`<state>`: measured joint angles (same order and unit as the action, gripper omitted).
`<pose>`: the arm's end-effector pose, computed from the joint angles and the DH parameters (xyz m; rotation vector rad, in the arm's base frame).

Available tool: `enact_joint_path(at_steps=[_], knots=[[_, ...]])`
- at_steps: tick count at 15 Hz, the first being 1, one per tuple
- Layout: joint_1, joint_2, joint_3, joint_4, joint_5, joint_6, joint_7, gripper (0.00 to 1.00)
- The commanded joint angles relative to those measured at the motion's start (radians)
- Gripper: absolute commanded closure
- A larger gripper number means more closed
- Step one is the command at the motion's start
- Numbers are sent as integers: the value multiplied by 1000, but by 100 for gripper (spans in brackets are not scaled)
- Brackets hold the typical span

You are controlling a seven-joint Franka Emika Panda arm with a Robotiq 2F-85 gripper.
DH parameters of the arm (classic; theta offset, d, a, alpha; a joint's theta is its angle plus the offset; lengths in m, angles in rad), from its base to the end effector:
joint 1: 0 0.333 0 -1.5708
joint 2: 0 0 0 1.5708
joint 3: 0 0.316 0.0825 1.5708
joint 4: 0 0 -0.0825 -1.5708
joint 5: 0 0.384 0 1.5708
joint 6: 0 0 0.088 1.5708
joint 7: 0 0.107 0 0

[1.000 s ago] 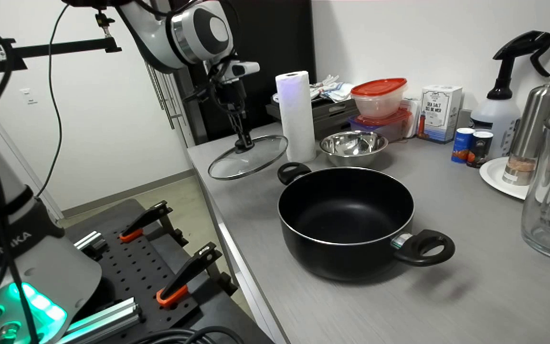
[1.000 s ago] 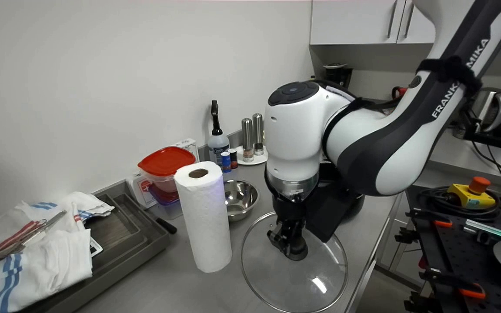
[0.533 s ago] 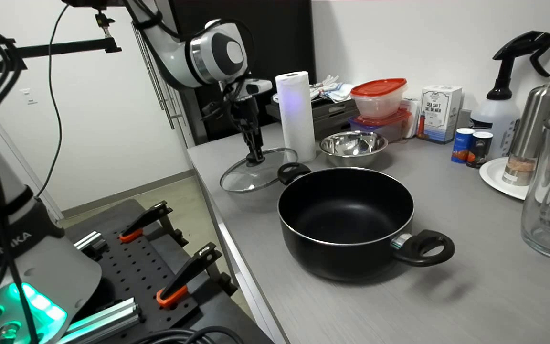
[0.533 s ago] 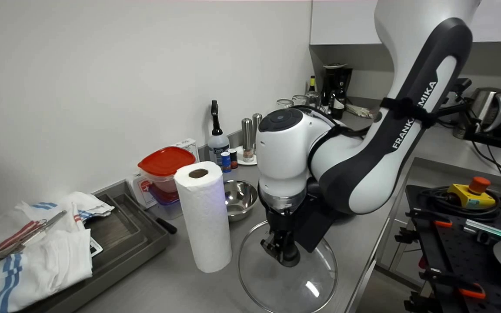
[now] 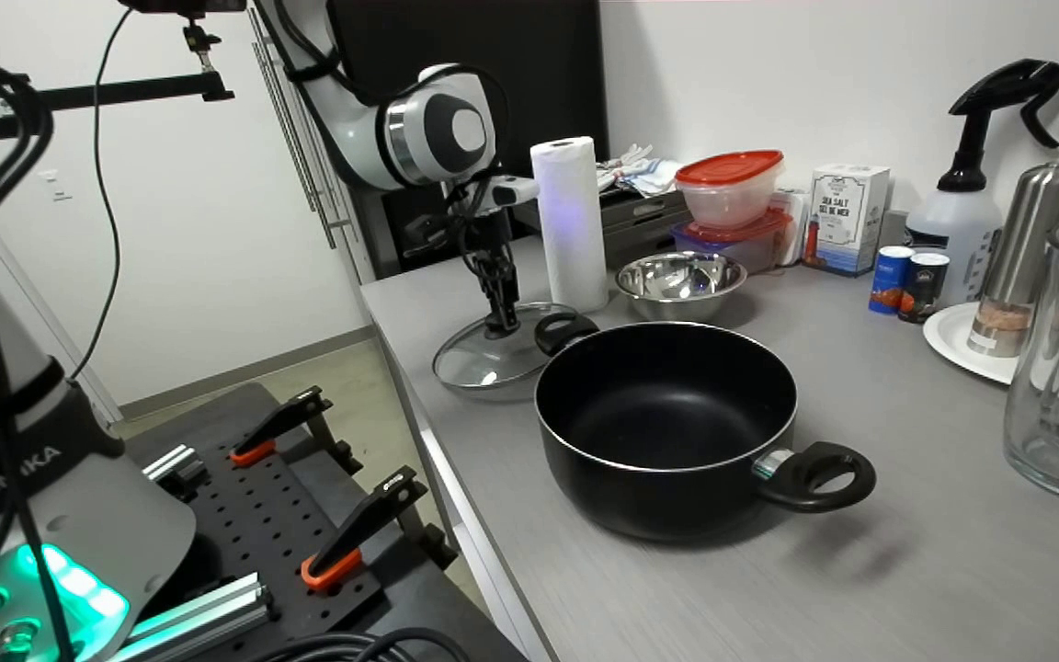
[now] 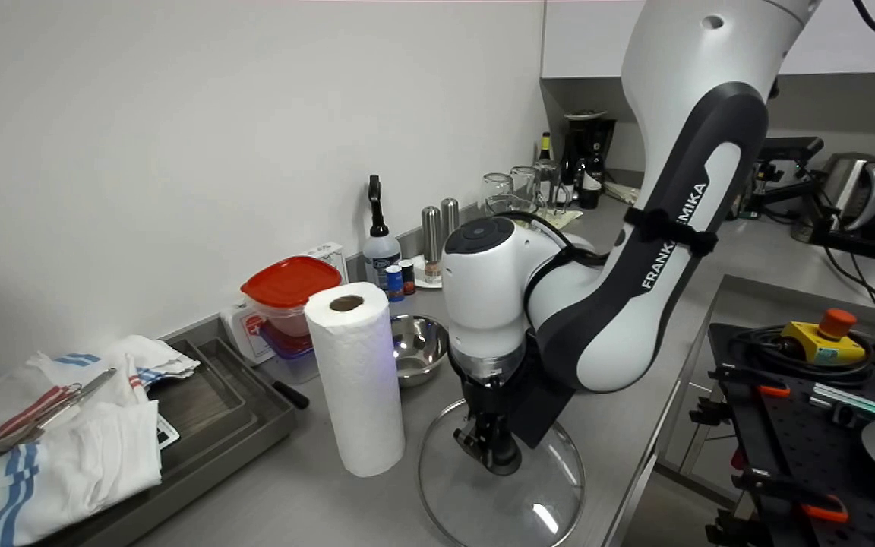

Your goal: Take the lid off the pot

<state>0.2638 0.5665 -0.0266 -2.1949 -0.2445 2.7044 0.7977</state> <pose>0.5223 0.1340 0.1172 2.9748 -0.4985 0.0073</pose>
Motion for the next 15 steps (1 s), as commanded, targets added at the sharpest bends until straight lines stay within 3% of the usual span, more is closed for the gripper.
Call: enact_joint_path(at_steps=[1, 9, 10, 11, 15], knots=[[-5, 15, -2, 21, 73, 16, -81, 75], [-14, 11, -5, 11, 160, 17, -173, 75], [-15, 10, -5, 10, 166, 16, -181, 40], [-15, 8, -6, 8, 171, 17, -187, 24], [-18, -7, -4, -3, 185, 17, -213, 1]])
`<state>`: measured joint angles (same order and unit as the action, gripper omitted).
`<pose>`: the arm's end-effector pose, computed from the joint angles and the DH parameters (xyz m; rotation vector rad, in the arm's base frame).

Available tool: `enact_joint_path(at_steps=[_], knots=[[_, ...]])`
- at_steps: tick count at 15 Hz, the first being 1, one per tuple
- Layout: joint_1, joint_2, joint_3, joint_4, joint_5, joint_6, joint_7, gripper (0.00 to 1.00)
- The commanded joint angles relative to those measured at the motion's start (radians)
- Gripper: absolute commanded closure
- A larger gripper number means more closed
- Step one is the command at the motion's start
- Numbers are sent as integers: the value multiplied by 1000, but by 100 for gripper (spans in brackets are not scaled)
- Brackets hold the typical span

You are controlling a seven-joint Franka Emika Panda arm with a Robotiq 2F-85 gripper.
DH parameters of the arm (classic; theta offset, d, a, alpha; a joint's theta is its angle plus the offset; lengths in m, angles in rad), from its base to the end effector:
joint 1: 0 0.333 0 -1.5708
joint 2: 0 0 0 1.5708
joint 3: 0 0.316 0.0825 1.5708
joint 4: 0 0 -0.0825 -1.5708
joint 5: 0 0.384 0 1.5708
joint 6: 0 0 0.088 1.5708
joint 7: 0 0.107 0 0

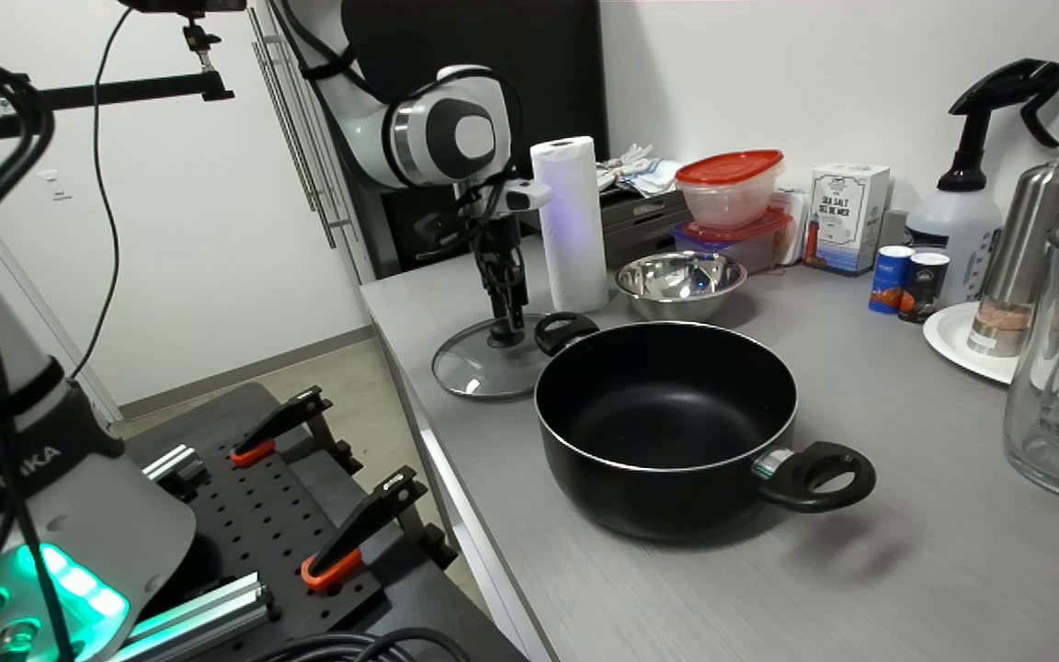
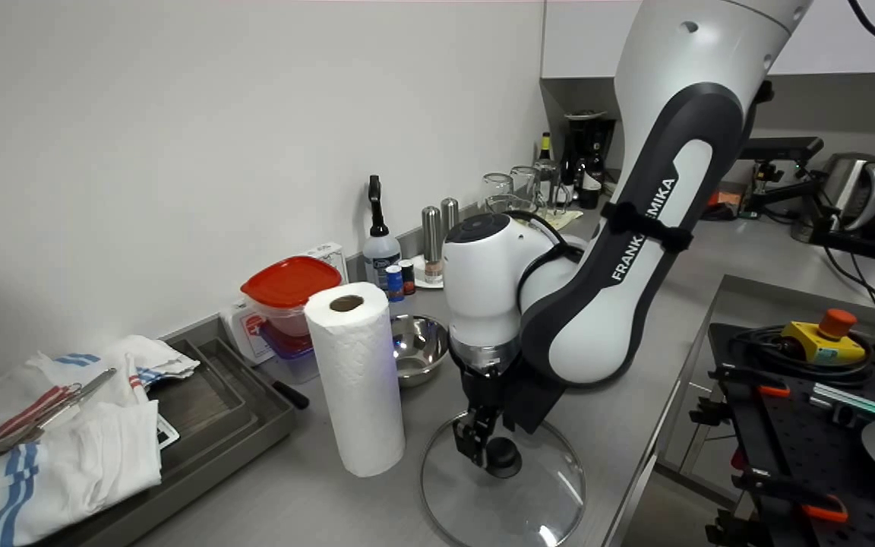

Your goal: Take the lid off the pot

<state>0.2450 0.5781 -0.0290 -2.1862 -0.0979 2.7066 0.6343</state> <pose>0.5284 0.1185 0.1141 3.0274 -0.4949 -0.0465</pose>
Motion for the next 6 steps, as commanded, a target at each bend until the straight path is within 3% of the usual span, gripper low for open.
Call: enact_joint_path(at_steps=[1, 6], knots=[[2, -23, -2, -16, 39, 19, -53, 0], [6, -41, -4, -33, 49, 24, -74, 0]])
